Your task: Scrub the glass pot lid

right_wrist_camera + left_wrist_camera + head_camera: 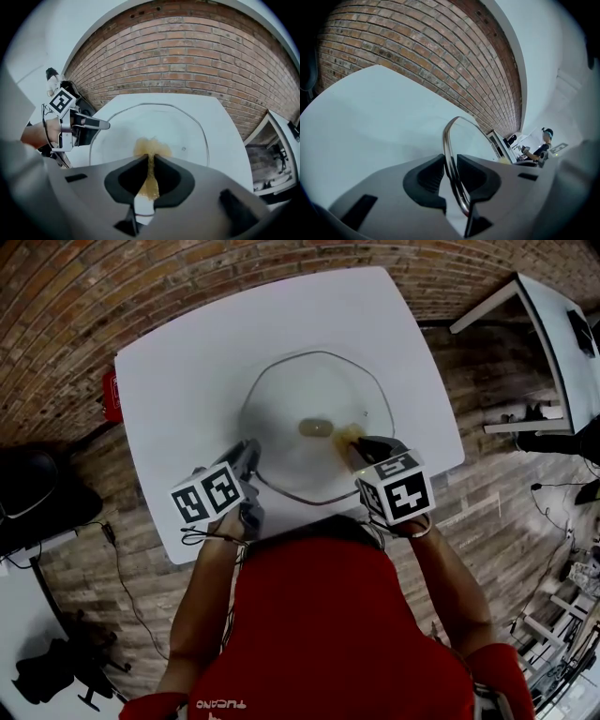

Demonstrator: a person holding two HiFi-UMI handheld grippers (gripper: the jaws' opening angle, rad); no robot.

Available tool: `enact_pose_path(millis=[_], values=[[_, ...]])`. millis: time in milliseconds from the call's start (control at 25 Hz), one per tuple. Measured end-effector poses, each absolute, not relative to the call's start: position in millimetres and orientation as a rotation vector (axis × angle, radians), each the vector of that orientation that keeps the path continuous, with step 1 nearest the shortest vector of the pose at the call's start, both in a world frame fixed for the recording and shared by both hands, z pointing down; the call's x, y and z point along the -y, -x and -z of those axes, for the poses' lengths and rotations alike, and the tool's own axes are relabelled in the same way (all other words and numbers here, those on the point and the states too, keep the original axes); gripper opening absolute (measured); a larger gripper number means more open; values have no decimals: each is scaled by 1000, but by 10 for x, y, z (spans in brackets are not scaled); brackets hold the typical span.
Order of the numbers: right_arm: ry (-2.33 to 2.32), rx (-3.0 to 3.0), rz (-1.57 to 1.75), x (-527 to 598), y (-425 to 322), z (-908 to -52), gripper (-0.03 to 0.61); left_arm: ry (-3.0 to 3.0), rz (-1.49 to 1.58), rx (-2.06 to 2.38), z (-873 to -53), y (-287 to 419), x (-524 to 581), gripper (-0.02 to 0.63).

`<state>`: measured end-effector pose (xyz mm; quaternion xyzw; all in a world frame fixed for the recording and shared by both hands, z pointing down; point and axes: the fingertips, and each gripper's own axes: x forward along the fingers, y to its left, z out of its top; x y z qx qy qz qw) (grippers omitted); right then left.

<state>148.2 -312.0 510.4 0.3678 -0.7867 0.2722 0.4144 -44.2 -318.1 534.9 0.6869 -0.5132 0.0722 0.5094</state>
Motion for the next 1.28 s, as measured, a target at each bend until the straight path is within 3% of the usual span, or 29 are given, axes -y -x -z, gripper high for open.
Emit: enact_pose_path(millis=[360, 1000, 1280], values=[[-972, 2072, -629, 3614, -820, -5081, 52, -1650, -163, 1259, -5346, 426, 3181, 94], [-978, 2053, -625, 3716, -686, -5273, 55, -1676, -173, 1256, -5312, 426, 3211, 102], [-975, 2096, -629, 3691, -662, -5175, 158, -1705, -181, 1275, -5235, 489, 3178, 179]])
